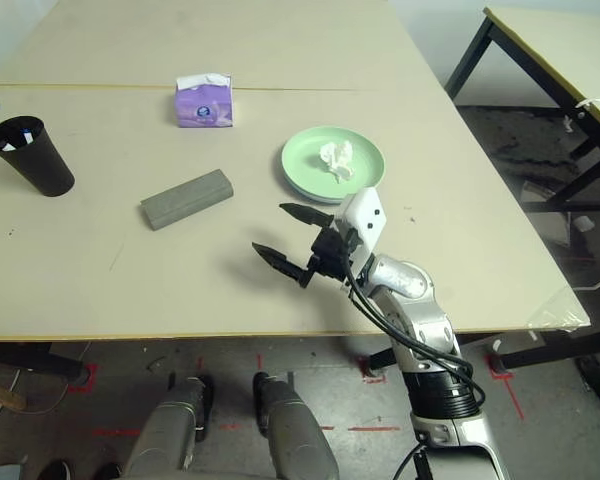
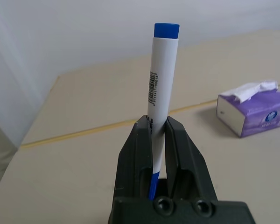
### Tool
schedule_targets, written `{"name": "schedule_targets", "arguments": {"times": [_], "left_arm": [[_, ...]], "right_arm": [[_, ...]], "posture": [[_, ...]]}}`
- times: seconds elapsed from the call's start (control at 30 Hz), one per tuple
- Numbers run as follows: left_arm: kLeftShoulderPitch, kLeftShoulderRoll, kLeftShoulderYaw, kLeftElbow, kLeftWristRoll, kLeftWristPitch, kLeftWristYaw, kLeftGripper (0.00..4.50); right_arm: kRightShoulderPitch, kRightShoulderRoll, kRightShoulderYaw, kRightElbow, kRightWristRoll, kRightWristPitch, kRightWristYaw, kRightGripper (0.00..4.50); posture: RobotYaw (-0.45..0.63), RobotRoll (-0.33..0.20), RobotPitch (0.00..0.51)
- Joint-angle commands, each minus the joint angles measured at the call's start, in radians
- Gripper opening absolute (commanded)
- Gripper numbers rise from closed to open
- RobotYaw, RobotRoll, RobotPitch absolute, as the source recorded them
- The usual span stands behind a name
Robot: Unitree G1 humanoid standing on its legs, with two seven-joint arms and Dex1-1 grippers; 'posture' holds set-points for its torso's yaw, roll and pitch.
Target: Organize and tidy the items on the table.
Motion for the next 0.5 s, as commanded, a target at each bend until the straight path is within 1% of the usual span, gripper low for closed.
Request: {"name": "schedule_targets", "arguments": {"times": [0.03, 0.3, 0.5], "left_arm": [[0.018, 0.009, 0.013, 0.012, -0.003, -0.018, 0.001, 1.54], [0.010, 0.006, 0.026, 0.010, -0.011, -0.018, -0.001, 4.42], [0.000, 0.015, 0.027, 0.007, -0.011, -0.011, -0.006, 4.46]], "right_arm": [[0.000, -0.012, -0.005, -0.017, 0.007, 0.012, 0.006, 4.50], [-0.009, -0.013, -0.004, -0.011, 0.009, 0.015, 0.010, 4.50], [-0.009, -0.006, -0.005, -0.009, 0.014, 0.015, 0.006, 4.50]], "posture": [[-0.04, 0.000, 0.223], [-0.03, 0.000, 0.222], [-0.03, 0.000, 0.223]]}}
